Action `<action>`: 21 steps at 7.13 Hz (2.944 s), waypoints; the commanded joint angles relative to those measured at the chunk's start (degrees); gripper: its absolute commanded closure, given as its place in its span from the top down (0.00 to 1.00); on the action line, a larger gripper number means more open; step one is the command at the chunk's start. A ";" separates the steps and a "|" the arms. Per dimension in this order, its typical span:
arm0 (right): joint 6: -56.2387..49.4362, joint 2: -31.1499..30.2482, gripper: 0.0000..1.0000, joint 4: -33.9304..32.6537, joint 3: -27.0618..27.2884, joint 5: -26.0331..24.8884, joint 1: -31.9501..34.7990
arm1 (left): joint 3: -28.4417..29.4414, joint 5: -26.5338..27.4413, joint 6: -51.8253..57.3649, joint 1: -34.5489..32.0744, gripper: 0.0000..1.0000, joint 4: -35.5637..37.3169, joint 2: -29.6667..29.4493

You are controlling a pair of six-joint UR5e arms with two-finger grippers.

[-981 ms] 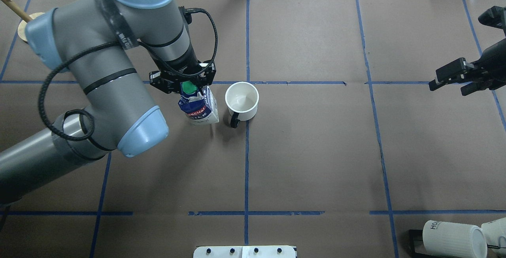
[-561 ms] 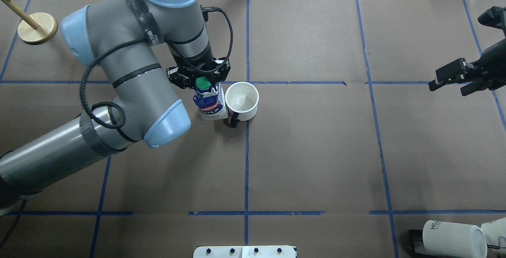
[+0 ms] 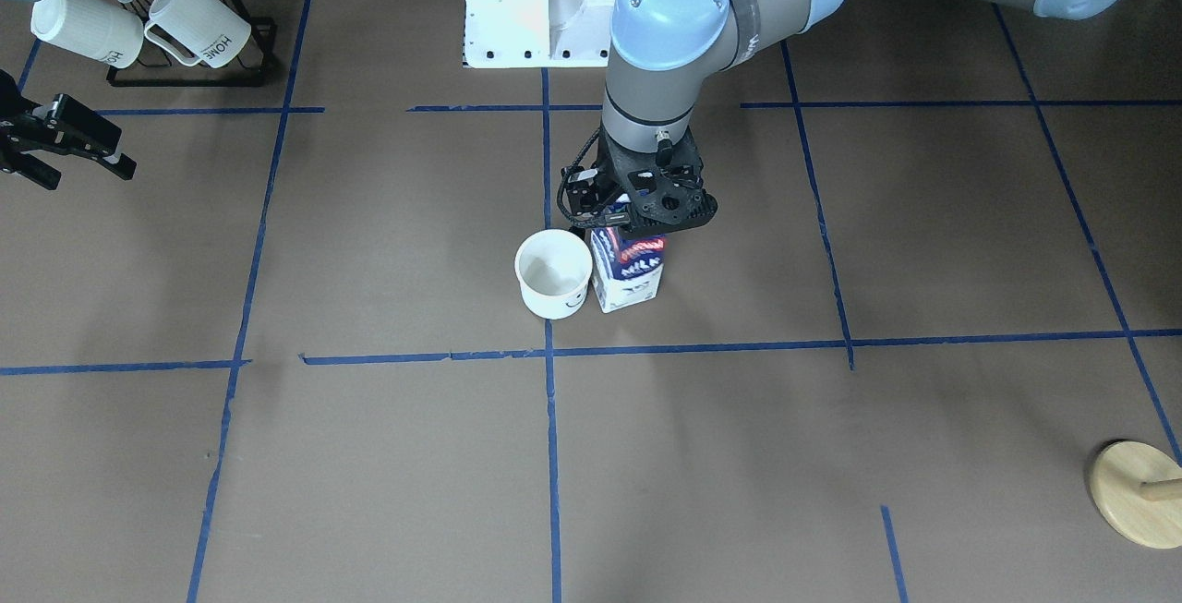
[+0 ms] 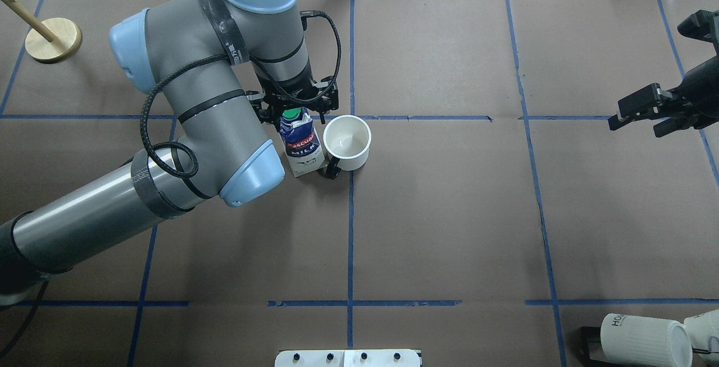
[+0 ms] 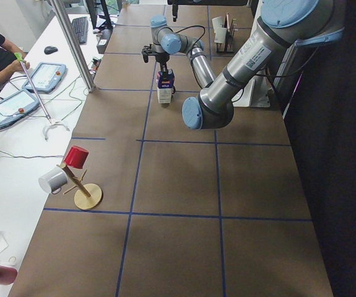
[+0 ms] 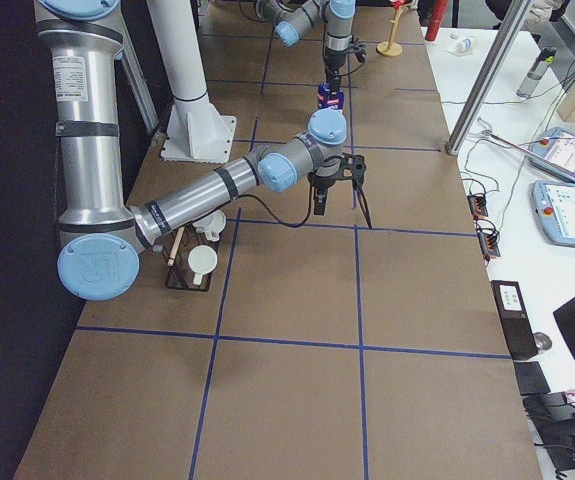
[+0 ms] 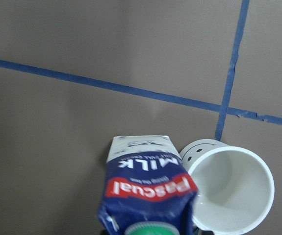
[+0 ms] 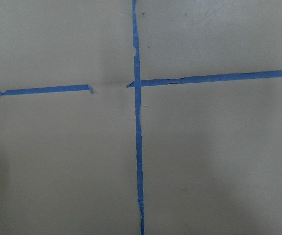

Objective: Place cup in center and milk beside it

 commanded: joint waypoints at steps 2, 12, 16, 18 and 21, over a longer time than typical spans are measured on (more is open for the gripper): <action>0.00 0.00 1.00 0.00 0.00 0.01 -0.03 | -8.94 -0.07 -0.44 -2.14 1.00 1.58 1.34; -4.10 -4.65 1.00 0.09 1.58 -0.43 3.03 | -41.95 -0.95 49.73 -23.15 1.00 14.34 44.31; -14.32 -7.56 1.00 -0.79 1.23 0.09 10.24 | -31.47 -8.65 70.01 -35.83 1.00 13.89 44.76; -23.41 -8.70 1.00 -1.05 -1.74 -0.08 11.91 | -21.34 -11.41 84.68 -44.32 1.00 13.72 43.81; -36.62 -8.09 1.00 -11.31 -1.50 -0.69 17.11 | -17.95 -11.85 87.29 -45.75 1.00 13.01 43.71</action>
